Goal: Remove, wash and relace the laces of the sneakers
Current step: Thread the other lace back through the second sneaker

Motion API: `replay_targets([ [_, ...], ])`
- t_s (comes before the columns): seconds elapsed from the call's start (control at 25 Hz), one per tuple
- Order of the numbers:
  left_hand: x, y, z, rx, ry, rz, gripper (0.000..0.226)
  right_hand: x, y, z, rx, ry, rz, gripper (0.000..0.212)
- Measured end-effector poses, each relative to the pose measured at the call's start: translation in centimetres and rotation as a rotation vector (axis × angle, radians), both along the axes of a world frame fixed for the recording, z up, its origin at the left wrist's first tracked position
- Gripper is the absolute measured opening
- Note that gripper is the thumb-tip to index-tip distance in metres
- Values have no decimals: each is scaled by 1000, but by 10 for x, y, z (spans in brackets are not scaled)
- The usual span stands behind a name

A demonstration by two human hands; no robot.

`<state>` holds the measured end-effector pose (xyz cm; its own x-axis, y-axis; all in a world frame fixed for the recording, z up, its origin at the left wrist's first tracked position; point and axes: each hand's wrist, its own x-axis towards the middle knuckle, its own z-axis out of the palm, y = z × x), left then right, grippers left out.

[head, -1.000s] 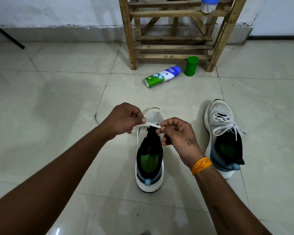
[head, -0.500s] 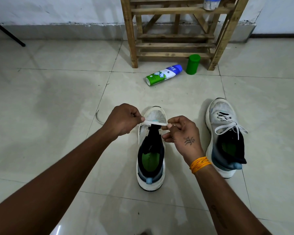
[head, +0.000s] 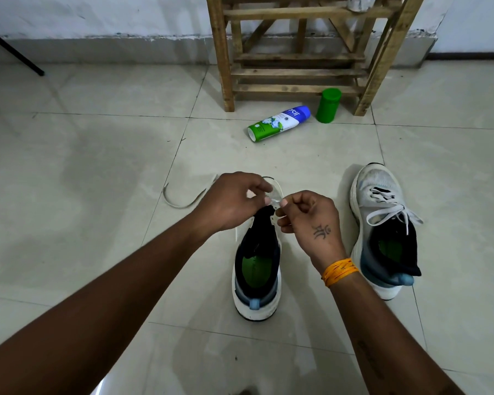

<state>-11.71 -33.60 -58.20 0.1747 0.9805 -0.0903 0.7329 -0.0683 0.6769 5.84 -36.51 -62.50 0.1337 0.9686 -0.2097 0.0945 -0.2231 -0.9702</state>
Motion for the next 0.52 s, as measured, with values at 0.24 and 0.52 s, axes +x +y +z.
replay_targets([
  [0.24,12,7,-4,-47,-115,-64,3,0,3,5,11,-16,49,13],
  [0.52,6,12,-30,-275,-222,192,4,-5,6,-15,-77,-130,-4,19],
])
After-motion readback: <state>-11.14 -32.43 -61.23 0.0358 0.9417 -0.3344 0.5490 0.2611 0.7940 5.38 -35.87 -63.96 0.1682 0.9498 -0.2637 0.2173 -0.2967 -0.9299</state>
